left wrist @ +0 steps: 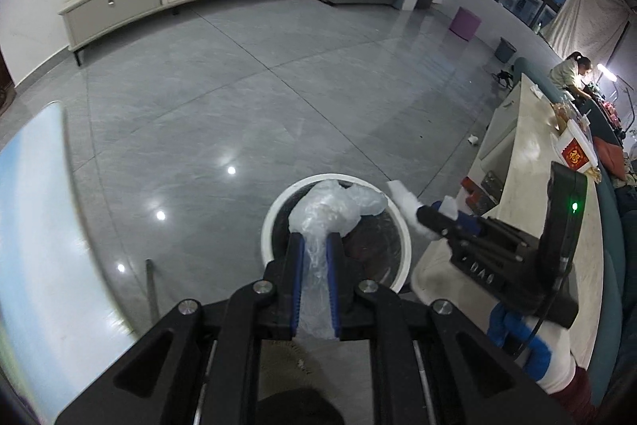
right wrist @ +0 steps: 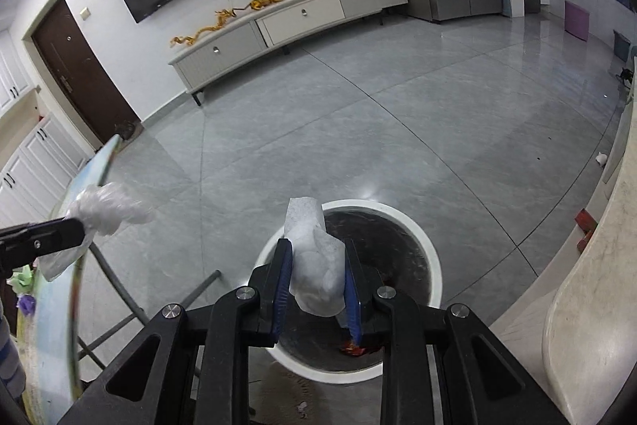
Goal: Collect trash
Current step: 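Open both tools to drop the items into the bin, then move both open tools back over the remaining trash on the table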
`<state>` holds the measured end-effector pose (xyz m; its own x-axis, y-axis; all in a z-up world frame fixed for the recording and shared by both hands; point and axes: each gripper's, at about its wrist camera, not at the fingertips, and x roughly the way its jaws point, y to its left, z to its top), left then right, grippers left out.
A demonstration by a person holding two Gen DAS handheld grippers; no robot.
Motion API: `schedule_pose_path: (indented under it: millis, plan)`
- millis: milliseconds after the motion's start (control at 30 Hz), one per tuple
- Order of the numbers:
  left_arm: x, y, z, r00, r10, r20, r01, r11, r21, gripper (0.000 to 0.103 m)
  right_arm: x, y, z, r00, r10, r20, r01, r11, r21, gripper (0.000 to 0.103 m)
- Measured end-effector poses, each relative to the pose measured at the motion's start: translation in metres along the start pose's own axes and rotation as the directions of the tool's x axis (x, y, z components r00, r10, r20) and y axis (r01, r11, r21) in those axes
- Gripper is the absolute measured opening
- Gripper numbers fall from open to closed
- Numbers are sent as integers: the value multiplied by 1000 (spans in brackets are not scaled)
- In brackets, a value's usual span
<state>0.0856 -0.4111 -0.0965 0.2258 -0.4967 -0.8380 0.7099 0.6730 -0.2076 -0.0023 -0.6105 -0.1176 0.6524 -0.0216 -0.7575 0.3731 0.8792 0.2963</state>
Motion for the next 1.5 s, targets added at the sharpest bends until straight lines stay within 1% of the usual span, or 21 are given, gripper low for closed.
schedule_pose_path:
  millis: [100, 167, 233, 267, 300, 367, 533, 567, 600, 667, 900, 1067, 1167, 1200, 1233, 1267, 1367, 1467, 1500]
  plan:
    - [14, -5, 9, 1000, -17, -19, 17, 1000, -8, 11, 6, -7, 1, 1000, -12, -10, 12, 1000, 1, 23]
    - [26, -8, 14, 999, -38, -34, 37, 999, -29, 12, 12, -11, 2, 1000, -20, -16, 20, 1000, 0, 23]
    - [36, -6, 18, 995, -84, -61, 80, 995, -61, 12, 18, -14, 3, 999, -31, -29, 31, 1000, -5, 23]
    - [39, -3, 16, 993, -97, -68, 92, 993, -74, 13, 21, -15, 3, 999, -38, -35, 38, 999, -7, 28]
    - [39, -2, 16, 992, -101, -71, 95, 992, -78, 13, 23, -17, 3, 998, -45, -36, 45, 999, -8, 39]
    - [40, -3, 16, 991, -113, -75, 107, 991, -85, 13, 22, -18, 2, 998, -54, -33, 54, 999, -5, 50]
    - [35, -6, 14, 990, -119, -74, 113, 990, -86, 15, 17, -21, 1, 997, -65, -31, 65, 998, 7, 50]
    - [34, -6, 15, 990, -121, -72, 115, 990, -87, 18, 14, -21, 1, 998, -65, -27, 65, 998, 9, 50]
    - [34, -10, 17, 990, -124, -69, 118, 989, -88, 27, 13, -19, 2, 998, -65, -25, 65, 998, 10, 51]
    - [31, -11, 17, 990, -126, -56, 121, 988, -92, 36, 7, -17, 3, 998, -64, -15, 64, 998, 10, 51]
    - [13, -11, 10, 992, -120, -36, 116, 989, -95, 36, -21, -8, 2, 998, -64, 29, 64, 998, 8, 53]
    - [-16, -10, 4, 995, -95, 25, 97, 991, -87, 36, -46, -1, 6, 996, -60, 70, 60, 998, 6, 53]
    - [-48, -11, -1, 994, -43, 105, 50, 996, -70, 36, -62, 7, 9, 993, -51, 102, 51, 999, -6, 55]
    - [-54, -10, -2, 992, -36, 122, 44, 997, -68, 36, -67, 10, 9, 993, -46, 113, 48, 999, -10, 56]
    - [-65, -8, -4, 988, -25, 150, 35, 997, -68, 36, -73, 14, 10, 991, -41, 124, 43, 999, -15, 57]
    - [-80, -6, -7, 981, -5, 195, 19, 997, -69, 36, -79, 19, 11, 990, -35, 138, 38, 999, -22, 58]
    - [-111, 2, -17, 962, 45, 270, -24, 997, -79, 36, -95, 35, 15, 985, -13, 173, 22, 999, -50, 60]
    - [-135, 12, -26, 953, 69, 295, -45, 995, -86, 36, -112, 55, 15, 978, 15, 207, 3, 996, -88, 61]
    - [-148, 17, -33, 947, 85, 309, -59, 994, -92, 36, -116, 60, 16, 976, 23, 215, -2, 995, -98, 62]
